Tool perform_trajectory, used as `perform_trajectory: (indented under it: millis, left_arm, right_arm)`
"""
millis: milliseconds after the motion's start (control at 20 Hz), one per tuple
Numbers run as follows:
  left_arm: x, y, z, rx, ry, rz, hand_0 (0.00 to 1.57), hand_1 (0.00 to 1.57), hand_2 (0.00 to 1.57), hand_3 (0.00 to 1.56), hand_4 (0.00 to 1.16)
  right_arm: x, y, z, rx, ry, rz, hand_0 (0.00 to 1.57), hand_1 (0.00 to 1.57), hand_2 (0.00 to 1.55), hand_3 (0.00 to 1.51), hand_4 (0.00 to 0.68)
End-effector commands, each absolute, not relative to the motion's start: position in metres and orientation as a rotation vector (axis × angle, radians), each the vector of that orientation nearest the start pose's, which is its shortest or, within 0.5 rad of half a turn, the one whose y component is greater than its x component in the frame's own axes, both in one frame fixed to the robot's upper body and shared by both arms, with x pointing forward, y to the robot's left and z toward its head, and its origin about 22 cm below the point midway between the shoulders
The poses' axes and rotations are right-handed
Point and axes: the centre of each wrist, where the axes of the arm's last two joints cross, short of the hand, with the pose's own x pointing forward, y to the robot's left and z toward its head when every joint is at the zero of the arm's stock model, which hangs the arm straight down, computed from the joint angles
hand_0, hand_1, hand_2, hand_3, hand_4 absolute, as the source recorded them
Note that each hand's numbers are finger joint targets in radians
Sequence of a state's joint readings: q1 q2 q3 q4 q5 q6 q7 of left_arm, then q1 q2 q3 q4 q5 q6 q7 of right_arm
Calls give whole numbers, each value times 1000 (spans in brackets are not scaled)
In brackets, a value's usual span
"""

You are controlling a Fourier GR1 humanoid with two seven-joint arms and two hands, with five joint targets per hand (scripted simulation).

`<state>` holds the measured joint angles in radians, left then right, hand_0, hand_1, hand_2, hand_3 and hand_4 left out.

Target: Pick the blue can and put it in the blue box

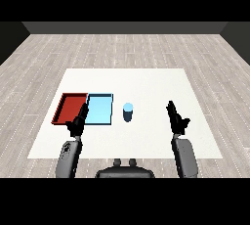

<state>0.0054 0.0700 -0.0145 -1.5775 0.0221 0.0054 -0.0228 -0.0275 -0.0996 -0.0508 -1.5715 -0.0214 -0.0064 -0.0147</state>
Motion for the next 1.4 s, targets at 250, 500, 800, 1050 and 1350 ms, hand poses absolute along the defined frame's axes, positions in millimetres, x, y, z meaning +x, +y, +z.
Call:
perform_trajectory:
  millis: [250, 500, 800, 1050, 1350]
  left_arm:
    - [229, 245, -15, 33, -1541, -115, 0, 0, 0, 0, 0]
    - [236, 248, 7, -72, -1995, 47, 0, 0, 0, 0, 0]
    - [239, 256, 1, -74, -2025, 43, 0, 0, 0, 0, 0]
    - [249, 249, 2, -112, -2005, 69, 0, 0, 0, 0, 0]
    - [235, 248, -8, -83, -1997, 95, 0, 0, 0, 0, 0]
  right_arm:
    - [294, -174, 32, -101, -1616, 97, 0, 0, 0, 0, 0]
    - [289, -185, 31, 196, -1882, 8, 0, 0, 0, 0, 0]
    - [298, -181, 22, 195, -1876, 4, 0, 0, 0, 0, 0]
    - [298, -197, 22, 207, -1888, -9, 0, 0, 0, 0, 0]
    - [301, -189, 9, 199, -1837, -30, 0, 0, 0, 0, 0]
